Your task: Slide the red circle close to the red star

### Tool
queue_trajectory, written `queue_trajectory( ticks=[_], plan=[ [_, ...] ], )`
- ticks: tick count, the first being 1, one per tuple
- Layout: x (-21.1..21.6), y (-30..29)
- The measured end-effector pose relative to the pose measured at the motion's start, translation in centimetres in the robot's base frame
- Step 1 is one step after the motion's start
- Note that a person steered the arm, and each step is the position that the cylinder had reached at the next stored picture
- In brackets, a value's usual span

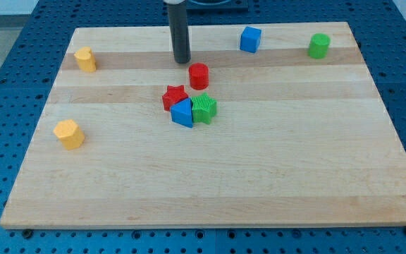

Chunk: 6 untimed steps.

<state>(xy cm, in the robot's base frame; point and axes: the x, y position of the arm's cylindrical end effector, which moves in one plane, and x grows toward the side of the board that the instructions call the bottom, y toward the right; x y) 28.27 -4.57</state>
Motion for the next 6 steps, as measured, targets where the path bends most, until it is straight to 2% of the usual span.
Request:
queue_trajectory(
  ticks=[1, 2, 3, 4, 6],
  plan=[
    [0.6, 2.8],
    [3.8, 3.1],
    [4.7, 3.1],
    [7.3, 3.0],
    [7.5, 3.0]
  ],
)
